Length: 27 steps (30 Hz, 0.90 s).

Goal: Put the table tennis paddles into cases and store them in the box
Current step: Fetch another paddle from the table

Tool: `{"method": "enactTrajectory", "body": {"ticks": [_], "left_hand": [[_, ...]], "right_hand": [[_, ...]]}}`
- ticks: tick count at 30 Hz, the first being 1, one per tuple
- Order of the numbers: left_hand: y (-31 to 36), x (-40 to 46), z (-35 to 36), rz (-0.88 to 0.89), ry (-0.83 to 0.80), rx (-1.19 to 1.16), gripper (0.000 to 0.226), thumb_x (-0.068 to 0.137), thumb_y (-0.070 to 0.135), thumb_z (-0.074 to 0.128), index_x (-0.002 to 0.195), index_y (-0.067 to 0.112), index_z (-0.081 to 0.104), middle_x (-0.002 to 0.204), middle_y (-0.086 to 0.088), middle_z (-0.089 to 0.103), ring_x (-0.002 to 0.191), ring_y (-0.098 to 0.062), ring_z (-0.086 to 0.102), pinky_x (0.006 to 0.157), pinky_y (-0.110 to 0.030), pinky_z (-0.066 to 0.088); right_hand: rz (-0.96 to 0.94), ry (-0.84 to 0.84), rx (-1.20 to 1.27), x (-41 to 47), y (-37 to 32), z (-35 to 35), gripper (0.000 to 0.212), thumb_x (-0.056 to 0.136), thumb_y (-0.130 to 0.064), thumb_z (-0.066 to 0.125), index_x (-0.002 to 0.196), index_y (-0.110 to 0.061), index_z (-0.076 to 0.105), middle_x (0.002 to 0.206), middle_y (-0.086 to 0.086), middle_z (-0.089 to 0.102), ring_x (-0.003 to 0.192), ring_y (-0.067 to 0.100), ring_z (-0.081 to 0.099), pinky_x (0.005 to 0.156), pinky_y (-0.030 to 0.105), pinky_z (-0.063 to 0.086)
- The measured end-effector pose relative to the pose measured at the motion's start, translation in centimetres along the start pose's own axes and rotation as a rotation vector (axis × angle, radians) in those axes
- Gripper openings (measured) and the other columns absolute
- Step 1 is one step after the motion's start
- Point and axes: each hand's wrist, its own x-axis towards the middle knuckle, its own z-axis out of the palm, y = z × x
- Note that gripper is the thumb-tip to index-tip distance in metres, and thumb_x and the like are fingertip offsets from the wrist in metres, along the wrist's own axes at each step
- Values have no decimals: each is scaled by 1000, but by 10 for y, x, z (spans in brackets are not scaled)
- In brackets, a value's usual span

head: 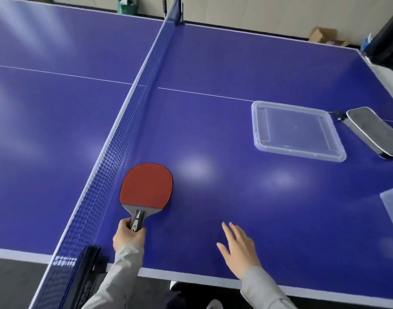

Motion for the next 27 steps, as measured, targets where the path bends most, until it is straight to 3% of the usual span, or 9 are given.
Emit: {"method": "enactTrajectory", "body": {"ticks": [7, 10, 13, 23, 27], "left_hand": [[-10, 34, 0, 30, -7, 43, 24, 75, 9, 65, 97, 19, 58, 78, -3, 62, 76, -29, 59, 76, -39, 50], [-15, 42, 3, 96, 11, 106, 28, 72, 5, 69, 100, 8, 63, 98, -11, 59, 93, -33, 54, 87, -43, 45], [-19, 45, 7, 106, 40, 111, 31, 70, 1, 69, 100, 1, 66, 106, -15, 53, 104, -34, 46, 94, -45, 40], [-25, 50, 9, 67, 15, 61, 36, 71, 2, 71, 106, 4, 62, 109, -16, 51, 109, -34, 47, 101, -42, 36], [-23, 48, 5, 95, -34, 135, 53, 69, 11, 81, 116, 3, 58, 116, -17, 52, 115, -35, 45, 102, -44, 36]], "right_hand": [[83, 23, -34, 24, -20, 10, 64, 99, -52, 25, 152, -28, -4, 161, -3, -4, 148, 17, -6, 119, 42, 10], [96, 1, -38, 31, -26, 14, 65, 99, -52, 25, 152, -28, -4, 161, -3, -3, 148, 17, -7, 119, 42, 8], [108, -11, -39, 37, -30, 16, 65, 99, -53, 25, 152, -28, -4, 161, -2, -1, 148, 17, -5, 119, 42, 8], [103, 12, -78, 33, -35, 25, 65, 99, -51, 28, 152, -26, 0, 161, 2, -10, 148, 20, -10, 119, 38, 13], [97, 4, -94, 33, -35, 26, 66, 99, -50, 27, 152, -24, -2, 160, 3, -13, 148, 21, -13, 119, 39, 13]]}}
